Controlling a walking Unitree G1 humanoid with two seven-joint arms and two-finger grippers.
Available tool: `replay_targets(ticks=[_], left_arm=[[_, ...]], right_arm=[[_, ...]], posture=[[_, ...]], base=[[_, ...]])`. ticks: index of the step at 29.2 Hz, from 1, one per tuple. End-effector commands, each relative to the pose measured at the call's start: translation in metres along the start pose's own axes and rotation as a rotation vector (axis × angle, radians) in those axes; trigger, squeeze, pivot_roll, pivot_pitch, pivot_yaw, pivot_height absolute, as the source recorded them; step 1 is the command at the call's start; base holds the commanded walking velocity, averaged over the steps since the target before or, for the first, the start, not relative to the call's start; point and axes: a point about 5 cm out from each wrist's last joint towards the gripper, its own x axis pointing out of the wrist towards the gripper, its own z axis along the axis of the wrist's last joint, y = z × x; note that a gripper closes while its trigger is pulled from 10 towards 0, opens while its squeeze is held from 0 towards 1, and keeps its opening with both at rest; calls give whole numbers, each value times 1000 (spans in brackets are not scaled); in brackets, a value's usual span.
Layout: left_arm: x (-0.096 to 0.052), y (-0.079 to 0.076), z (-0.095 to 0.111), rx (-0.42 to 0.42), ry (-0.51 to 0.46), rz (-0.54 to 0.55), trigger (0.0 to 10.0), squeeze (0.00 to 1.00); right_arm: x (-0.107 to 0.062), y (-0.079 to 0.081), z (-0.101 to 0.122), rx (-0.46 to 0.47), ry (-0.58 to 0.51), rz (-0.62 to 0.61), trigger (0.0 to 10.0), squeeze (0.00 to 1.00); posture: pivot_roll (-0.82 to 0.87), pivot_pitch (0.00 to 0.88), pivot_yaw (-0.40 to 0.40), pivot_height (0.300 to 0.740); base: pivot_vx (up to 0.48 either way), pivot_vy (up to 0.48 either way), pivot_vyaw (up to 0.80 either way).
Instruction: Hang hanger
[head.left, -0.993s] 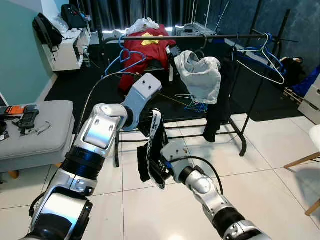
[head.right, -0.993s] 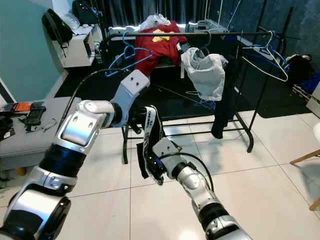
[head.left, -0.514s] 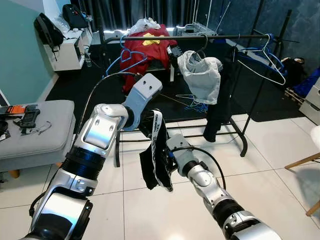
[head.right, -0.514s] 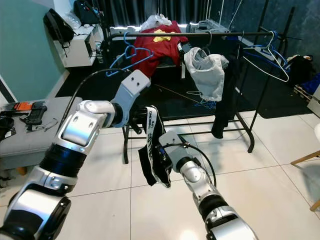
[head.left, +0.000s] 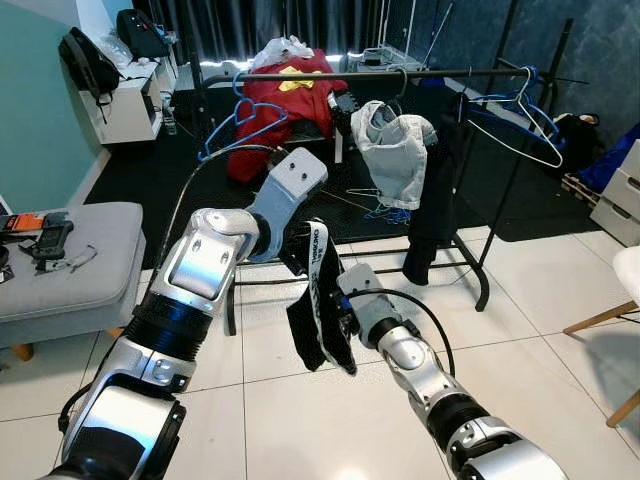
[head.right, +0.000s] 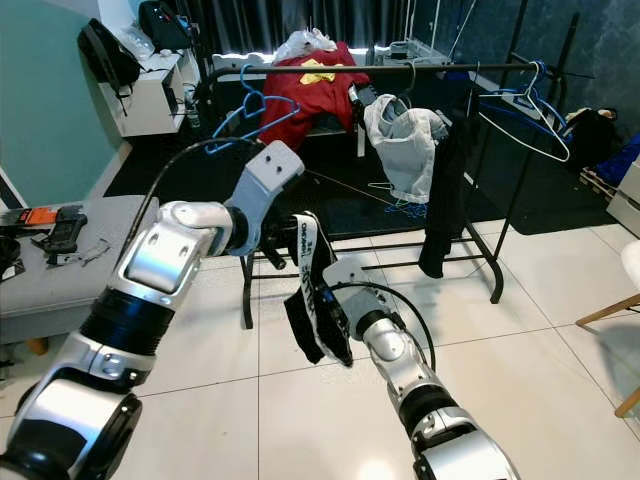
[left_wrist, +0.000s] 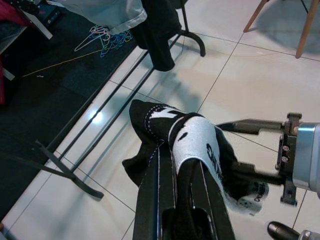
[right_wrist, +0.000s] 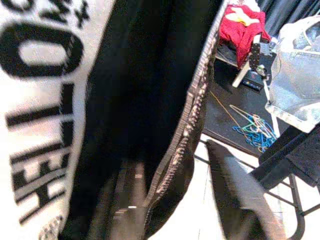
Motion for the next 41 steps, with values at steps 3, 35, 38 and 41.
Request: replay_targets(ticks=[3, 35, 38, 41], left_arm=[[-2, 5, 1, 22, 2, 24, 10000, 0], [-14, -17, -78, 265, 39, 44, 10000, 0], [-14, -22, -86, 286, 61, 35, 10000, 0], [-14, -26, -94, 313, 94, 29, 10000, 0]], right_arm=[[-2, 2, -5, 1, 15, -9, 0, 0], [-34, -89, 3, -8, -109, -105, 0, 0], [-34, -94, 6, -25, -103, -88, 0, 0], [-33, -98, 8, -53, -87, -52, 0, 0]], posture=[[-81, 12, 16, 740], [-111, 3, 37, 740], [-110, 5, 35, 740], [-110, 11, 33, 740]], base=[[0, 0, 0], [0, 0, 0], [0, 0, 0], [0, 0, 0]])
